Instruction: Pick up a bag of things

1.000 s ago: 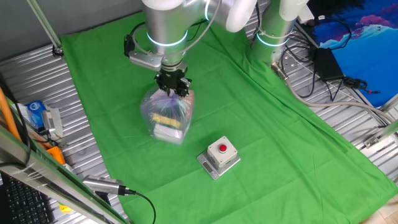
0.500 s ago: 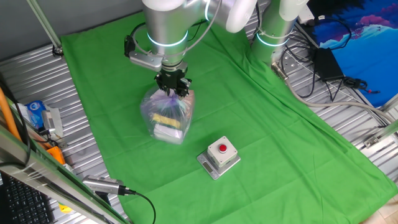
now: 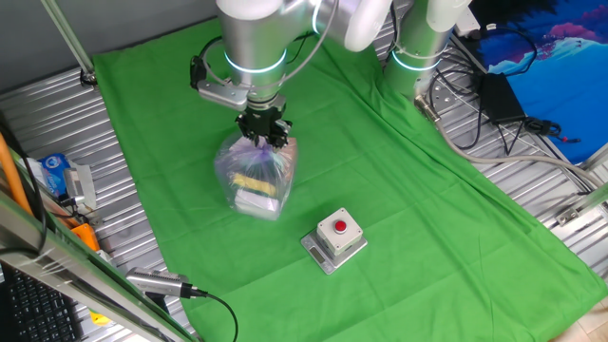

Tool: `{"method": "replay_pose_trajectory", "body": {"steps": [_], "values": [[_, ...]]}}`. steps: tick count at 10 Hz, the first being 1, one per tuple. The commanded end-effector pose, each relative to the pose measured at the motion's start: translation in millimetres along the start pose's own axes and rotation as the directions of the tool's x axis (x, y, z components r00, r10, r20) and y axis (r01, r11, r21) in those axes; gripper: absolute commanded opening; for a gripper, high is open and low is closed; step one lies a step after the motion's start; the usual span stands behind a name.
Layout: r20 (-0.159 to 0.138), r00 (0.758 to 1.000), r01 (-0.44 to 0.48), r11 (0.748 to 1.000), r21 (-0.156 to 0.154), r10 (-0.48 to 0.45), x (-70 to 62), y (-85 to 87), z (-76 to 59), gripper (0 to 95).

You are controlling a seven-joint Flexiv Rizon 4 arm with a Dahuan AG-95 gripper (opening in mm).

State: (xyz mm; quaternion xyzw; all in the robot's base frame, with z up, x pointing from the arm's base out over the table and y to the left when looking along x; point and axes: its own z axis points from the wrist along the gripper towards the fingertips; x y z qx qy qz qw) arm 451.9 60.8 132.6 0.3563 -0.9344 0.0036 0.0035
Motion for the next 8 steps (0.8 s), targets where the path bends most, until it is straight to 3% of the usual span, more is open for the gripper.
{"method": "replay_pose_trajectory", "body": {"steps": [1,8], "values": [[0.000,1.000,0.001,1.000,0.002,-0.001,3.0,1.8,0.8,38.0],[0.001,1.000,0.002,1.000,0.009,-0.002,12.9,8.3,7.0,38.0]]}}
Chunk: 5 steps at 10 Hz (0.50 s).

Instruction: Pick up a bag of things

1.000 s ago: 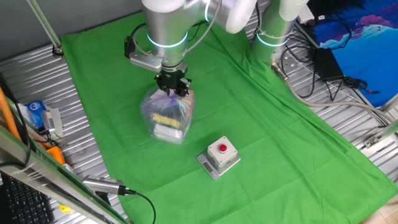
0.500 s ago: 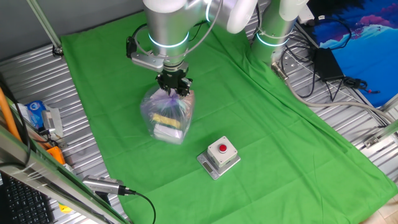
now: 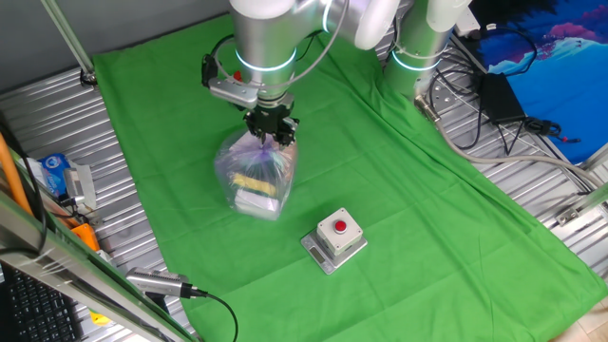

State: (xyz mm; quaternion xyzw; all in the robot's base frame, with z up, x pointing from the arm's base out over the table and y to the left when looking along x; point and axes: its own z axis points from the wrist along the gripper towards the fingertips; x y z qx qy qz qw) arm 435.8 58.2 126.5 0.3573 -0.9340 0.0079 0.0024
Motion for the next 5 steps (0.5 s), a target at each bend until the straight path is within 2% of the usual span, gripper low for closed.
{"method": "replay_pose_trajectory", "body": {"steps": [1,5], "values": [[0.002,1.000,0.001,1.000,0.001,-0.001,-0.5,-0.3,1.8,38.0],[0.000,1.000,0.000,1.000,0.014,0.000,0.0,-1.9,7.2,38.0]]}}
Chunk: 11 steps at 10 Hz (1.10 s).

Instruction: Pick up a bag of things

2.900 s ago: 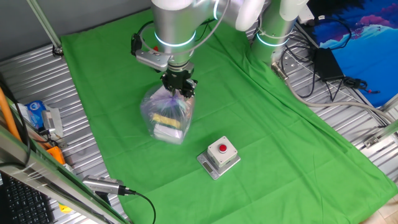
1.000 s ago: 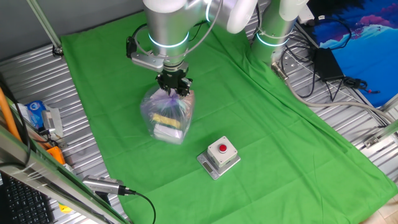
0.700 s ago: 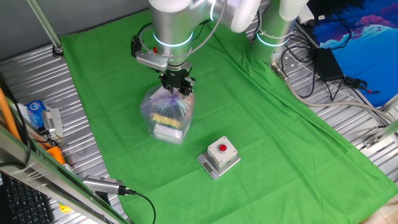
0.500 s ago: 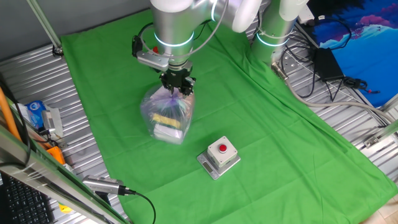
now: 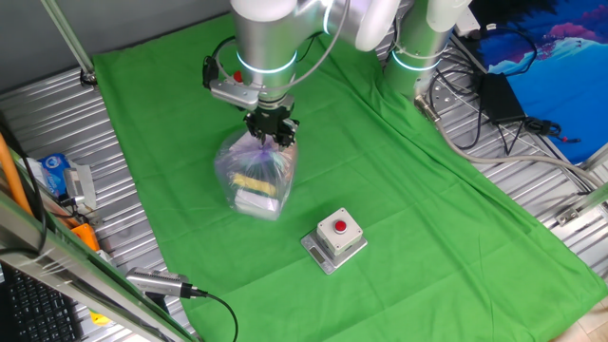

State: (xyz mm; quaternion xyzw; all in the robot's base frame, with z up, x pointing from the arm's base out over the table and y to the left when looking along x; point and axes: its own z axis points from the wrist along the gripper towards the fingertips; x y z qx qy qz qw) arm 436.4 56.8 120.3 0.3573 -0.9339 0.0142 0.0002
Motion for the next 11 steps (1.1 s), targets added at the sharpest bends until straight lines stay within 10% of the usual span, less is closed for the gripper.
{"method": "replay_pose_trajectory", "body": {"steps": [1,11], "values": [[0.002,1.000,0.000,1.000,0.004,0.000,-0.7,-1.7,2.8,38.0],[0.000,1.000,0.008,1.000,0.009,-0.008,-6.7,-11.9,4.6,38.0]]}}
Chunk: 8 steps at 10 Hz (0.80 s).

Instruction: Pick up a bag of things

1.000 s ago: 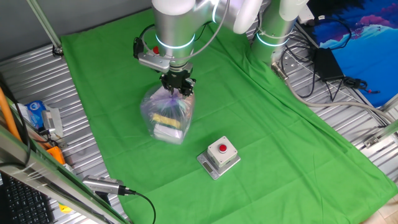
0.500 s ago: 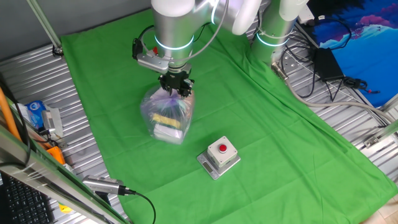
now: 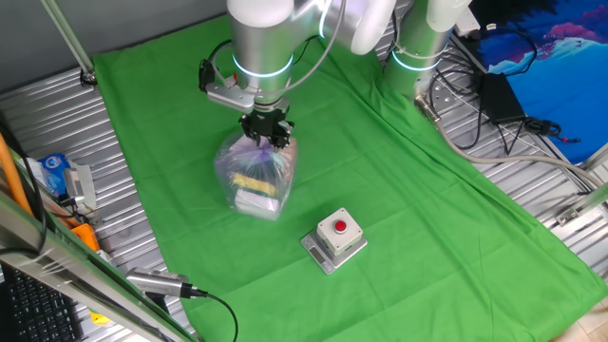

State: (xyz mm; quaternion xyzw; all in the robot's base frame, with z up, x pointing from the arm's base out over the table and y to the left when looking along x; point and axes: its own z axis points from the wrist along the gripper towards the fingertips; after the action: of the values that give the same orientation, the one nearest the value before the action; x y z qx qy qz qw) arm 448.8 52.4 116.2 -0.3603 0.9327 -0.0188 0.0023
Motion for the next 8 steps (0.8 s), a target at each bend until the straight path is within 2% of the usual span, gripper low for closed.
{"method": "replay_pose_trajectory", "body": {"steps": [1,8], "values": [[-0.002,1.000,0.000,1.000,0.000,0.000,-1.0,-0.9,0.9,38.0],[-0.006,1.000,-0.004,1.000,0.004,0.004,-2.1,-3.6,1.0,38.0]]}}
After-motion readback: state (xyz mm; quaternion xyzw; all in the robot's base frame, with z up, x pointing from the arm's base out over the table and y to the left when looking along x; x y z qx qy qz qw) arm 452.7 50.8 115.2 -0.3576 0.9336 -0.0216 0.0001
